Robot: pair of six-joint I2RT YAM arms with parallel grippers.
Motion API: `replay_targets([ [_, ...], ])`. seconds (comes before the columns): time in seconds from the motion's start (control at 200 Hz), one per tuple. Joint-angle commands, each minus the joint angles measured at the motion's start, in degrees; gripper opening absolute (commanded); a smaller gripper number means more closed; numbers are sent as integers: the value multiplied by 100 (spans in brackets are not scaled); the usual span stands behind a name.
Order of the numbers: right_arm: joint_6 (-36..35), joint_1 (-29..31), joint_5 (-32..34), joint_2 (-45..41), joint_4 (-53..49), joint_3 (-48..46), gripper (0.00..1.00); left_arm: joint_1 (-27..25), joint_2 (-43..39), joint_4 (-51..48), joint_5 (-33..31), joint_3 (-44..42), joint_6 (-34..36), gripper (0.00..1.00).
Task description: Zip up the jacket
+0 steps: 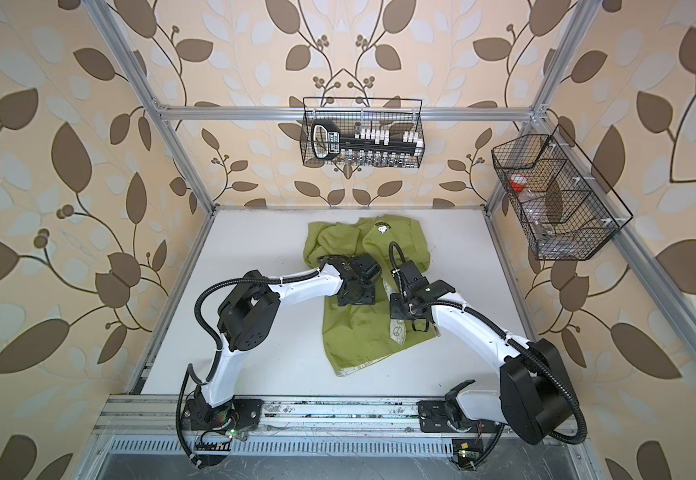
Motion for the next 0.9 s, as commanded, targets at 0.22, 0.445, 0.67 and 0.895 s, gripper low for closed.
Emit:
replay_targets([
  [0.22, 12, -73, -17, -124, -5, -148, 0, 63, -769, -285, -576, -131, 32, 16],
  [0.445, 35, -77, -751, -302, 161, 20, 18, 309, -1360, -275, -360, -765, 251, 2],
  [0.67, 97, -743, -1904, -1101, 474, 349, 64, 673, -1748, 218, -38, -1806, 233, 0],
  [0.895, 86, -1420, -2360, -209, 863, 359, 55, 760, -1755, 190, 84, -1854, 383, 0],
])
